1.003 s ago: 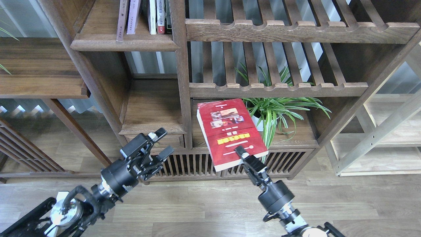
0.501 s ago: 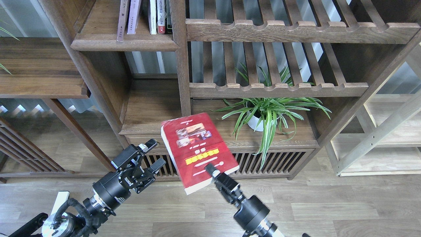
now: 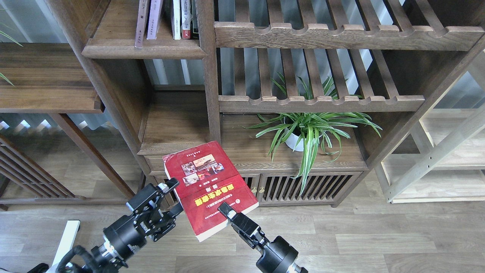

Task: Organize books on shelf
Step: 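Grasp the red book with the left gripper and release the right, then raise the red book with the left gripper up to the top shelf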

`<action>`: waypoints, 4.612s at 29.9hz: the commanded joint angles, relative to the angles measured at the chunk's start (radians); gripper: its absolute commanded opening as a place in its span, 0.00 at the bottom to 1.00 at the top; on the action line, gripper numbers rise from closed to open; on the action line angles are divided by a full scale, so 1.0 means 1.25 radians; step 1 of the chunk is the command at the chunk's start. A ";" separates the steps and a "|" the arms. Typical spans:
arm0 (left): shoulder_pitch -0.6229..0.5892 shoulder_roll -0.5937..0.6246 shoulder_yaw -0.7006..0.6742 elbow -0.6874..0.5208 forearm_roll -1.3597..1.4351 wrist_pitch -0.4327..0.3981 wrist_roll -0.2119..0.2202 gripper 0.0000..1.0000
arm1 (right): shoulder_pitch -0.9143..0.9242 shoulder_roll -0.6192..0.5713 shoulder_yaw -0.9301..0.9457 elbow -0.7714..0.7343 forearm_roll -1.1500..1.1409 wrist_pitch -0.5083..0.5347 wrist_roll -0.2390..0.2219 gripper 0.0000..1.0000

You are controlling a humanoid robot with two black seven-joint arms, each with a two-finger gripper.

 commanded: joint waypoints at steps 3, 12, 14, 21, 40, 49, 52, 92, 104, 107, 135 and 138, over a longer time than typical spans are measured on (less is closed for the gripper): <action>0.002 0.002 0.001 -0.003 0.000 0.000 0.000 0.98 | -0.020 0.000 -0.039 0.000 -0.020 0.000 -0.001 0.04; 0.005 0.001 0.012 -0.025 0.002 0.000 0.000 0.98 | -0.031 0.000 -0.060 0.000 -0.029 0.000 0.000 0.04; 0.007 0.002 0.014 -0.029 0.002 0.000 0.000 0.97 | -0.031 0.000 -0.059 -0.003 -0.030 0.000 0.000 0.04; 0.019 0.020 0.012 -0.035 0.002 0.000 0.000 0.81 | -0.027 0.000 -0.051 -0.005 -0.029 0.000 0.000 0.04; 0.026 0.041 0.039 -0.036 0.004 0.000 0.000 0.36 | -0.025 0.000 -0.057 -0.007 -0.029 0.000 0.000 0.04; 0.026 0.041 0.041 -0.036 0.004 0.000 0.000 0.14 | -0.022 0.000 -0.057 -0.015 -0.028 0.000 0.002 0.04; 0.025 0.040 0.042 -0.037 0.005 0.000 0.000 0.06 | -0.022 0.000 -0.056 -0.015 -0.029 0.000 0.002 0.04; 0.099 0.036 -0.148 -0.064 0.265 0.000 0.000 0.00 | -0.097 0.000 0.136 -0.117 -0.018 0.000 0.010 0.99; 0.150 0.018 -0.381 -0.154 0.570 0.000 0.000 0.00 | -0.059 0.000 0.202 -0.181 0.028 0.000 0.006 0.99; 0.173 0.008 -0.440 -0.170 0.655 0.000 0.000 0.00 | -0.048 0.000 0.199 -0.186 0.028 0.000 0.006 0.99; 0.182 -0.100 -0.752 -0.366 0.924 0.000 0.000 0.00 | -0.009 0.000 0.188 -0.236 0.051 0.000 0.008 0.99; 0.154 -0.096 -0.777 -0.369 0.924 0.000 0.000 0.00 | 0.000 0.000 0.188 -0.236 0.051 0.000 0.008 0.99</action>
